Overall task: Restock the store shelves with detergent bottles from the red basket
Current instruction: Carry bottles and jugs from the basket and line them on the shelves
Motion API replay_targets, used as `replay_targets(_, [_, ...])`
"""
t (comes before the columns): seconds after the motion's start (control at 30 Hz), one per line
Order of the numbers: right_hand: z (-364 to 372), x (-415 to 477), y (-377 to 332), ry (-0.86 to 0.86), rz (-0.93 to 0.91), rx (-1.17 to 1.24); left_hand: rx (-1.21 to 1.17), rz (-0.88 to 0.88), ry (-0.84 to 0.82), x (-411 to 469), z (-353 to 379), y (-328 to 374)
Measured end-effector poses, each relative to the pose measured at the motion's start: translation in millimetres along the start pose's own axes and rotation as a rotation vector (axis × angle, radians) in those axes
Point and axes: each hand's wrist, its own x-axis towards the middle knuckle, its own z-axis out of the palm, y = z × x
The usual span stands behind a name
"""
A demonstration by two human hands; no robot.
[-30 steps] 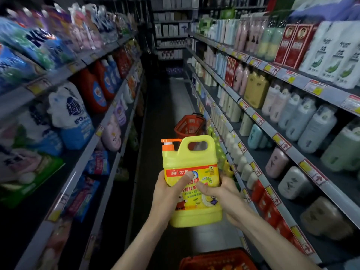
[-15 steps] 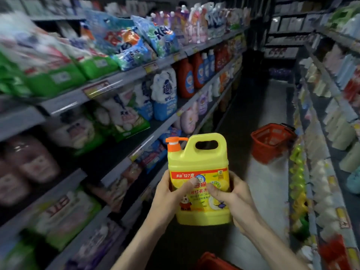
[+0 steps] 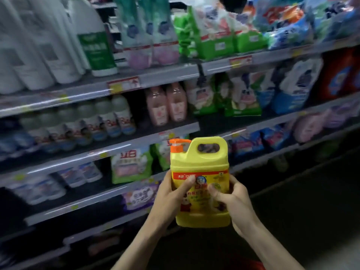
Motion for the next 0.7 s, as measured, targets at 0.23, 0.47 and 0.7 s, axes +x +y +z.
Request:
replay_targets(0.23, [148.0, 2.5, -16.8, -0.347, -0.01, -0.051, -0.093, 0.031, 0.316, -62.0, -136.6, 16.3])
replay_targets(0.47, [307.7, -41.0, -8.6, -0.556, -0.038, -0.107, -0.072, 0.059, 0.537, -149.3, -282.7, 9.9])
replay_targets(0.7, [442.3, -81.1, -4.5, -0.694, -0.108, -0.119, -0.04, 0.119, 0.676, -219.5, -399.3, 6.3])
